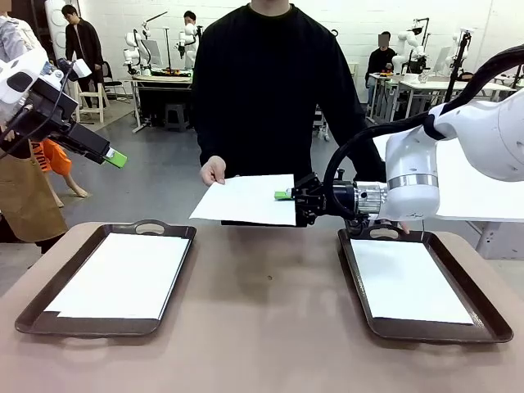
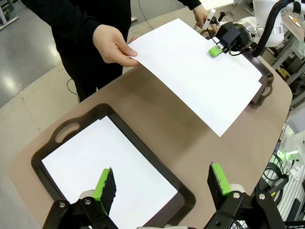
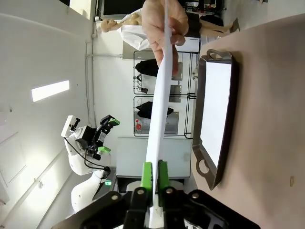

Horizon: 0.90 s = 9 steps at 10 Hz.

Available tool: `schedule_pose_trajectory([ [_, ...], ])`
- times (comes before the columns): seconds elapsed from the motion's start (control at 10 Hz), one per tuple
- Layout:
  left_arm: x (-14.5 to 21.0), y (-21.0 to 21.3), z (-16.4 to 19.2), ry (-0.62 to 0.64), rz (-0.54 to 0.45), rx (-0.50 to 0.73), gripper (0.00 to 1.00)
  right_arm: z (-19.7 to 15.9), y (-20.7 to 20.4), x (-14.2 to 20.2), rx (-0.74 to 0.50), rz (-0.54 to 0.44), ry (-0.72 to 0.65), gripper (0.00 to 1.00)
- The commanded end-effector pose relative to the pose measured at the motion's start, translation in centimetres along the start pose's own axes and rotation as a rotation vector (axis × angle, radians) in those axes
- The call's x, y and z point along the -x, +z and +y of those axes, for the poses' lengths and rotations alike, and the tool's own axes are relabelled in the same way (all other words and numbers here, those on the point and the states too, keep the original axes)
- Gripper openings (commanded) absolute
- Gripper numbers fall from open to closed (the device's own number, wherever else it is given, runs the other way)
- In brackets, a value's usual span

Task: Sort the A4 documents.
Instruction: Receive the A4 Paper.

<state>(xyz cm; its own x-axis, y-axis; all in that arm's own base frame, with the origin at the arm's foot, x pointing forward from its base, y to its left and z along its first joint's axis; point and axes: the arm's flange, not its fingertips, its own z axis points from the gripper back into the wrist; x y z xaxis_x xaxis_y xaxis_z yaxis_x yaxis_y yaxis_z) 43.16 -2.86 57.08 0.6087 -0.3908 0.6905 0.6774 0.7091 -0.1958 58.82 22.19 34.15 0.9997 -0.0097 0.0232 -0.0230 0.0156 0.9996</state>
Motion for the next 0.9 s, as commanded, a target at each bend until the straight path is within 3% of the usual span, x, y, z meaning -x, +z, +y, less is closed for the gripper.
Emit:
schedule_pose_trajectory([
  [0.0,0.08,0.07,0.18,-0.011,-0.004,0.005,1.00,-0.01,-0.30,-0.78,-0.006,0.015,-0.013,0.00],
  [0.4,0.08,0.07,0.18,-0.011,-0.004,0.005,1.00,-0.20,-0.12,-0.72,0.004,0.020,-0.011,0.00],
  [0.5,0.08,0.07,0.18,-0.011,-0.004,0.005,1.00,0.07,-0.16,-0.64,-0.027,0.063,0.003,0.00],
  [0.6,0.08,0.07,0.18,-0.011,-0.004,0.005,1.00,-0.21,-0.03,-0.03,0.000,0.001,-0.004,0.00],
  [0.8,0.08,0.07,0.18,-0.011,-0.004,0.005,1.00,-0.21,-0.03,-0.03,0.000,0.001,-0.004,0.00],
])
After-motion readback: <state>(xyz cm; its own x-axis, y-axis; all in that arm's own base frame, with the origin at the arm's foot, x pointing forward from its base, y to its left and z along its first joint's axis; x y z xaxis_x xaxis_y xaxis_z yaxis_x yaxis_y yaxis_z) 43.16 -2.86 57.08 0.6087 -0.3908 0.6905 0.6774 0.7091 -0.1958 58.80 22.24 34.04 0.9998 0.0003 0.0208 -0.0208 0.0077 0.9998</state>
